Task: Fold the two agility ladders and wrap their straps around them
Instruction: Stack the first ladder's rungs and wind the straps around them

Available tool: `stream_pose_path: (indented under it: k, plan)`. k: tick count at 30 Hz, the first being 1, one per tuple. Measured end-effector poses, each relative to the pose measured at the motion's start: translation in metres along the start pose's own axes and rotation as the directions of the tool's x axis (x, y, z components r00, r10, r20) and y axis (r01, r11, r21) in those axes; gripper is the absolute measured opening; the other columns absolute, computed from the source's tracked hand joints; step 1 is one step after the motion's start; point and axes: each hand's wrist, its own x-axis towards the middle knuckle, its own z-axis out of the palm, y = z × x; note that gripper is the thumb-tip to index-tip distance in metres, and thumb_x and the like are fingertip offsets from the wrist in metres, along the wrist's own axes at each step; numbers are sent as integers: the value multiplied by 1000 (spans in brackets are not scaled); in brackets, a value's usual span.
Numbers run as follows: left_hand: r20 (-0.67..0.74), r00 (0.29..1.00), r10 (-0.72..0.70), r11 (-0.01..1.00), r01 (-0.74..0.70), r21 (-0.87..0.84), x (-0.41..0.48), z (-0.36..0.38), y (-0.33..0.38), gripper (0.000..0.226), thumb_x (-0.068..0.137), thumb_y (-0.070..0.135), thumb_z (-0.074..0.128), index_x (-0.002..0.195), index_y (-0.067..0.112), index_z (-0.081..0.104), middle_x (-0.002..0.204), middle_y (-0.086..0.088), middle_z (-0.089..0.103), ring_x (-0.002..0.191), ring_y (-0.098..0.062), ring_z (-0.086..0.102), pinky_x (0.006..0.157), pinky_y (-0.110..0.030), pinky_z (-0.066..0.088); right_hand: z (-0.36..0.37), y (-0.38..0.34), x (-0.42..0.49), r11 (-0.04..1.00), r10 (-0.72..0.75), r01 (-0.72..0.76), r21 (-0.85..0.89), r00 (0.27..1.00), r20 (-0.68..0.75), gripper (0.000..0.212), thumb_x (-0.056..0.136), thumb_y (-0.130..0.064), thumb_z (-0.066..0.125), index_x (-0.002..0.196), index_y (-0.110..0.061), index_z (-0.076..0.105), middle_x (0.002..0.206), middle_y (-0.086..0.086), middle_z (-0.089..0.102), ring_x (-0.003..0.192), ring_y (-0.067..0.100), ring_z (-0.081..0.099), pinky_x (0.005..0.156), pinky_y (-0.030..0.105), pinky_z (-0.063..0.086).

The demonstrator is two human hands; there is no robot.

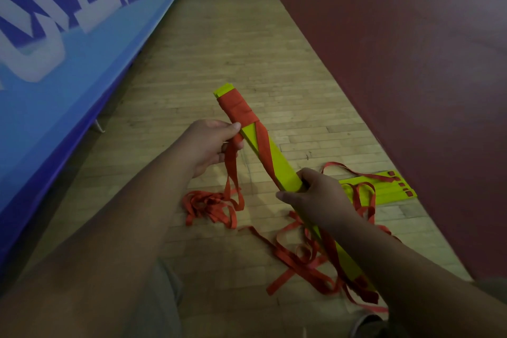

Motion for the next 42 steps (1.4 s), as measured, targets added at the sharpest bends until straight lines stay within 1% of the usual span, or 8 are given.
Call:
stream_pose_path:
  k: [9, 13, 18, 25, 30, 35, 39, 42]
  plan:
    - [-44, 998, 39, 970, -28, 242, 1, 3, -6, 28, 109, 39, 63, 101, 18, 78, 84, -4, 83, 90, -21, 83, 99, -53, 63, 4, 5, -1, 994, -37, 36, -101, 999, -6, 38, 84, -49, 93, 93, -28, 63, 83, -4, 68, 73, 14, 66, 60, 35, 48]
    - [-47, 998, 50, 946, -32, 322, -2, 5, -5, 30, 109, 45, 63, 102, 20, 79, 84, -4, 84, 86, -18, 83, 96, -51, 65, 5, 8, 1, 987, -8, 13, -162, 1000, 29, 38, 84, -54, 91, 95, -28, 66, 83, -5, 69, 74, 11, 66, 58, 32, 44]
    - [-16, 999, 42, 935, -33, 354, -3, 5, -5, 34, 108, 50, 62, 105, 20, 79, 84, -4, 84, 84, -17, 83, 93, -48, 66, 8, 11, 1, 978, -6, 25, -206, 996, 94, 37, 89, -53, 85, 78, -23, 66, 66, -5, 63, 64, 9, 60, 60, 35, 44]
    - [-17, 1000, 1, 929, 5, 370, -6, 7, -6, 47, 103, 61, 65, 106, 17, 80, 82, -4, 83, 80, -13, 83, 79, -35, 60, 7, 9, -2, 976, -62, 91, -199, 987, 147, 24, 93, -46, 84, 115, -38, 77, 79, -10, 73, 75, 6, 67, 70, 33, 53]
    - [-1, 1000, 4, 923, -3, 384, -9, 11, -4, 52, 94, 68, 72, 104, 18, 82, 84, -3, 84, 77, -14, 83, 79, -37, 63, 8, 10, -2, 972, -48, 80, -219, 988, 146, 22, 93, -43, 83, 113, -39, 77, 76, -9, 70, 72, 13, 68, 68, 33, 54]
    - [-12, 1000, 10, 961, -6, 277, -10, 16, -2, 43, 92, 57, 80, 100, 15, 83, 80, -5, 82, 78, -16, 83, 74, -33, 57, 7, 7, -4, 954, -59, 108, -278, 982, 177, 38, 96, -47, 79, 132, -37, 71, 89, -11, 70, 90, 18, 70, 79, 36, 59]
    - [28, 999, 31, 990, -35, 136, -7, 13, 1, 39, 90, 50, 84, 99, 12, 86, 84, -9, 82, 80, -19, 80, 90, -40, 61, 5, 1, -1, 989, -12, 43, -143, 978, 208, 22, 98, -51, 75, 105, -30, 71, 91, -5, 74, 84, 15, 72, 75, 37, 60]
    - [71, 996, 46, 999, -47, 12, -2, 6, 2, 27, 95, 37, 82, 99, 10, 84, 92, -10, 82, 80, -18, 77, 85, -39, 60, 0, -5, 1, 1000, 5, 1, -22, 967, 255, 25, 99, -53, 72, 100, -28, 72, 92, 3, 76, 85, 22, 73, 72, 36, 54]
